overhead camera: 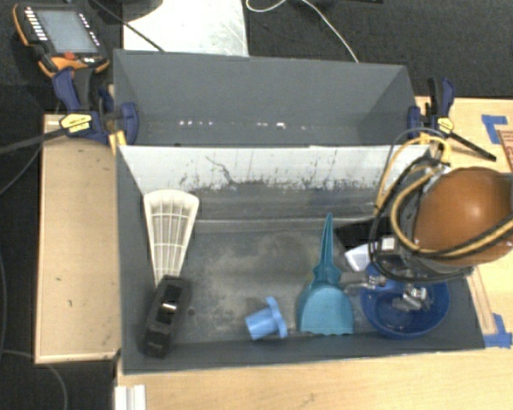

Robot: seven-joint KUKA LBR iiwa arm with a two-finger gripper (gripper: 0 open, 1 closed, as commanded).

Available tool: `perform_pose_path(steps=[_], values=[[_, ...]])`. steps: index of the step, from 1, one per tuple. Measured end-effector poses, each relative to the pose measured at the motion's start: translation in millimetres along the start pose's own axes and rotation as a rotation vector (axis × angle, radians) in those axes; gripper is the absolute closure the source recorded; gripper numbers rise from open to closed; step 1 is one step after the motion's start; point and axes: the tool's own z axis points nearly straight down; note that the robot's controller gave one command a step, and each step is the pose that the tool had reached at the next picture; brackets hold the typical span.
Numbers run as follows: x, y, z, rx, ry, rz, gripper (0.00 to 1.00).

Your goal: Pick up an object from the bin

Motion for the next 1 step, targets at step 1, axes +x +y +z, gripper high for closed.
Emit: perform_pose_path(steps=[1], values=[[18.1, -14.6, -7.7, 0.028, -0.032, 0.547, 1.00]])
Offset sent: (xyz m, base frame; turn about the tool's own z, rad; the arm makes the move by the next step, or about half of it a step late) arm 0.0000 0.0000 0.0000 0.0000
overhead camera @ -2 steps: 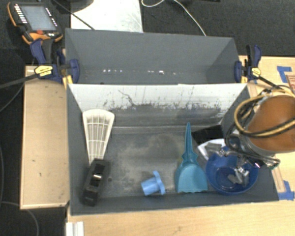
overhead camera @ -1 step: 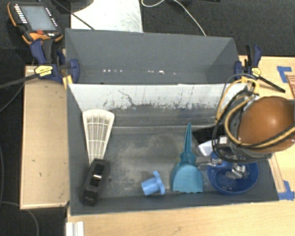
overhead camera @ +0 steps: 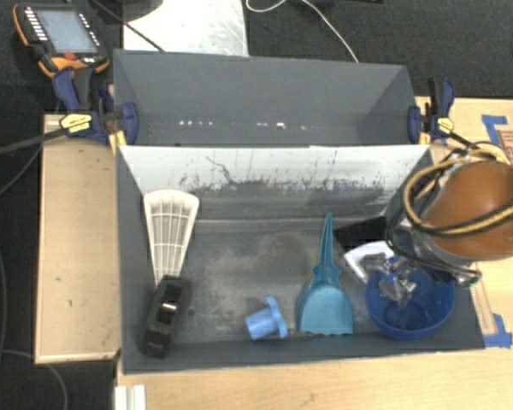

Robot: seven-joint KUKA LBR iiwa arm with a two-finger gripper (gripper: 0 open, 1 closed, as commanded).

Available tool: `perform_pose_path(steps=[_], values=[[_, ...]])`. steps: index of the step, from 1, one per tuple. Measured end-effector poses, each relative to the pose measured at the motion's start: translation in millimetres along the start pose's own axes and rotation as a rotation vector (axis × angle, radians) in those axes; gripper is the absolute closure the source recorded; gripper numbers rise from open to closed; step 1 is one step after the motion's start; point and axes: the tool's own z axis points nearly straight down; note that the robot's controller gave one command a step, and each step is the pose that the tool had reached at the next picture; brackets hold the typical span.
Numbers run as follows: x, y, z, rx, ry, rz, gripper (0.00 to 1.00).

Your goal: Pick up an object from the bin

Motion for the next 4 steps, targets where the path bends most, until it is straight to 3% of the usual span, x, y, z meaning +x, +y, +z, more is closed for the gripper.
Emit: perform_pose_path(steps=[3, 4], values=[[-1.6, 1, -5, -0.001, -0.003, -0.002, 1.00], [-2.3, 0, -33, -0.002, 0.001, 0.001, 1.00]])
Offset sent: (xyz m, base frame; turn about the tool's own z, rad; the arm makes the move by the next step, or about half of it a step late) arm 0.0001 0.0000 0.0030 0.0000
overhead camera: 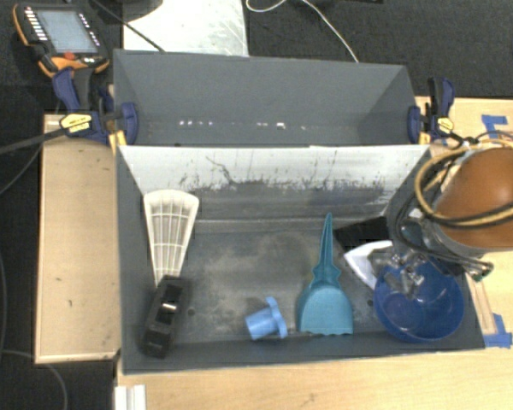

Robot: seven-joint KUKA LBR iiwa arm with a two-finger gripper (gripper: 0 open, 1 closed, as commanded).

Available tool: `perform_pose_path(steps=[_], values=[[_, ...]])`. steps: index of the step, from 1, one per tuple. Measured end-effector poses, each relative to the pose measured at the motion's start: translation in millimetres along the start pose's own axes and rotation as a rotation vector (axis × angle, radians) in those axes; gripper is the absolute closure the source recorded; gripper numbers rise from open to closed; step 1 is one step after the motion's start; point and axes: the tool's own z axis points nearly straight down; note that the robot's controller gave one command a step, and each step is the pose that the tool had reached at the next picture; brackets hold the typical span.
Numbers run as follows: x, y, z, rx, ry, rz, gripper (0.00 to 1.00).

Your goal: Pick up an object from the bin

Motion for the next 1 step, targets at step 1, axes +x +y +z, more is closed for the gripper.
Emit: perform_pose_path(steps=[1], values=[[-1.1, -1.6, -15.4, 0.003, -0.001, 0.001, 1.00]])
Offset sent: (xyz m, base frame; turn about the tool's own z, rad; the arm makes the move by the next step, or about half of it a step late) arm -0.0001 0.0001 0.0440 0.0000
